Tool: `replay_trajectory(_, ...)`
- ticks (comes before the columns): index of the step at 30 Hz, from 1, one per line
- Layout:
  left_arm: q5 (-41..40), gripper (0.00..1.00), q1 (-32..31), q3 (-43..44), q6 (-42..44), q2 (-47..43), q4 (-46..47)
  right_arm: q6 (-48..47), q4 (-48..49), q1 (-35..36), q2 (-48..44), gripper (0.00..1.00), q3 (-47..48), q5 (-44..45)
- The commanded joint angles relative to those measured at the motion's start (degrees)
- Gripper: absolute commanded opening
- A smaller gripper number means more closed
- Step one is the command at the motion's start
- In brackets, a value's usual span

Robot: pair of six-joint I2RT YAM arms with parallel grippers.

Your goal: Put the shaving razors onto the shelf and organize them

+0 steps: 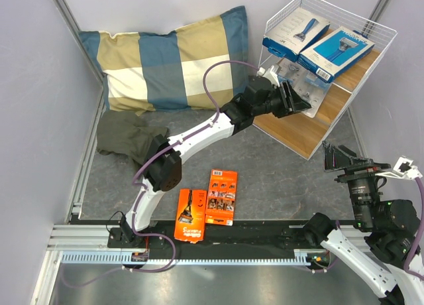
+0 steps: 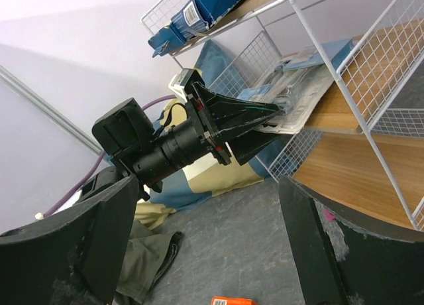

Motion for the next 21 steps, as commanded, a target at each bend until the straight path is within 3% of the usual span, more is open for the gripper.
replay_trajectory(1, 3.2, 0.56, 0.5, 2.6, 3.1, -1.7, -2.4, 0.5, -0.2, 0.1, -0.3, 0.95, -0.7, 0.5)
replay_trajectory(11, 7.0, 0.57, 1.3, 2.6, 4.1, -2.8, -3.9, 0.4, -0.1, 0.1, 0.0, 0.95, -0.7, 0.6)
replay_trajectory(17, 5.7, 0.82, 1.1, -4.2, 6.7, -7.1, -0.2, 0.5, 0.1, 0.0, 0.2, 0.95, -0.9, 0.4)
replay_trajectory(21, 5.8, 0.87, 1.2, -6.1, 8.2, -8.8, 2.1, 0.4, 0.2, 0.1, 0.5, 0.95, -0.8, 0.3)
